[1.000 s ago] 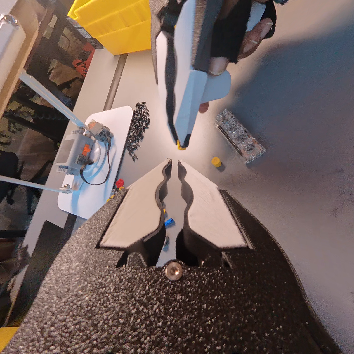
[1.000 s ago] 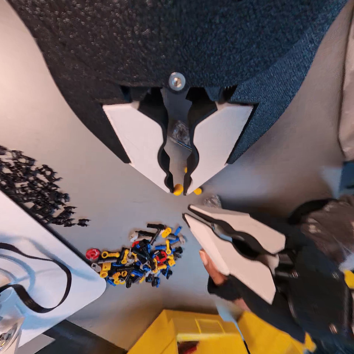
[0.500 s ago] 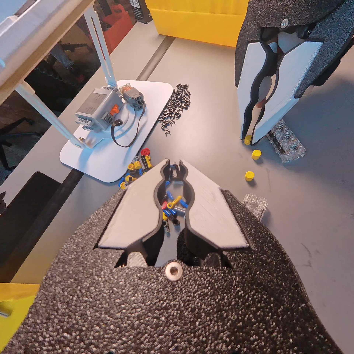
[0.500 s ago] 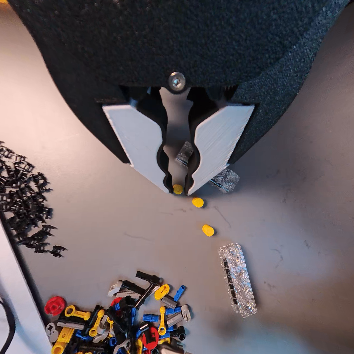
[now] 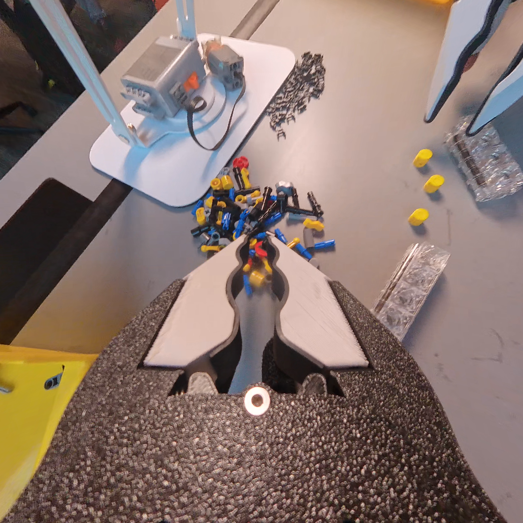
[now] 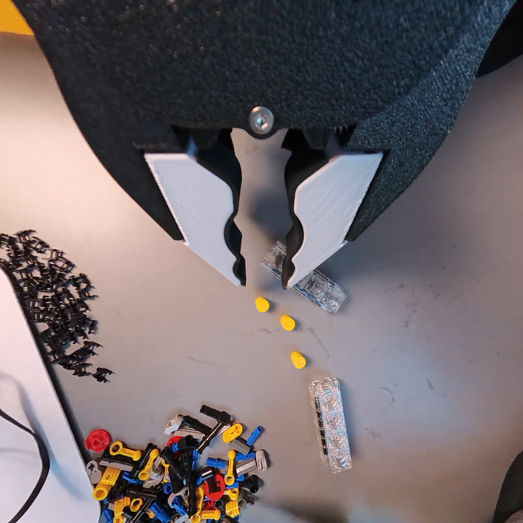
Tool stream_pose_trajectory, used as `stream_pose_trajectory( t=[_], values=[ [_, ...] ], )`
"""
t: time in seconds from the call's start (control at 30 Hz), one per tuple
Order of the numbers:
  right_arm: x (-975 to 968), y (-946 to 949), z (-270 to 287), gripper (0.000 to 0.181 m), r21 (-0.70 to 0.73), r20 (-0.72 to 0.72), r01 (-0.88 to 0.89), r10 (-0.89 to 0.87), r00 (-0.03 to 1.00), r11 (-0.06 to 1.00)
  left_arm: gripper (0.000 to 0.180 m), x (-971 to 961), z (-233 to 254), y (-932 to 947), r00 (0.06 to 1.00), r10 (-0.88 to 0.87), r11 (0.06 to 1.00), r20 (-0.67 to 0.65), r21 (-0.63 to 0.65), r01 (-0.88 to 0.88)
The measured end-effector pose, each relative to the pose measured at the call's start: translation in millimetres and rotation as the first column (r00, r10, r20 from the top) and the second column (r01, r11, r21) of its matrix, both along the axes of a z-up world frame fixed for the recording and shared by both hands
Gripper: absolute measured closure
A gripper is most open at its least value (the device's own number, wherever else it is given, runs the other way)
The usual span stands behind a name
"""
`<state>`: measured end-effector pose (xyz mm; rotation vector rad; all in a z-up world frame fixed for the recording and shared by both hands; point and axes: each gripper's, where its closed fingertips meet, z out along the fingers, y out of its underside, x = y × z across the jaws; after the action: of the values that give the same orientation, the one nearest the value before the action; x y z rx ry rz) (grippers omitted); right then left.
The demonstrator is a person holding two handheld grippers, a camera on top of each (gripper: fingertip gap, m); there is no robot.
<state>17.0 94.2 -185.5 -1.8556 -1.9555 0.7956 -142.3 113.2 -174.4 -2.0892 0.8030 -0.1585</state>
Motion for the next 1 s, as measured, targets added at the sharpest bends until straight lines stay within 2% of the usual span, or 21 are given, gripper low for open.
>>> stream_pose_trajectory(
  t=[0.17,0.33,0.47,1.0],
  values=[
    [-1.4,-0.9,0.6,0.157,0.001,-0.017,-0.003,0.003,1.0,1.0,0.17,-29.6,-15.0,1.4,0.994,0.104,0.992,-0.043,-0.06,-0.107],
    [-2.2,-0.6,0.5,0.157,-0.002,-0.031,-0.002,0.002,1.0,1.0,0.169,-40.0,-20.0,2.2,0.987,0.159,0.982,-0.005,-0.1,-0.159],
    [-1.7,0.0,0.5,0.157,0.001,-0.04,-0.004,0.004,0.999,1.0,0.172,-23.8,-18.3,-9.2,0.997,0.048,0.989,0.065,-0.139,-0.039],
    [-3.0,-2.6,-2.7,0.157,0.006,-0.044,-0.016,0.016,0.999,1.0,0.174,-8.6,-20.1,-16.1,0.999,-0.026,0.987,0.031,-0.157,0.031]
  ],
)
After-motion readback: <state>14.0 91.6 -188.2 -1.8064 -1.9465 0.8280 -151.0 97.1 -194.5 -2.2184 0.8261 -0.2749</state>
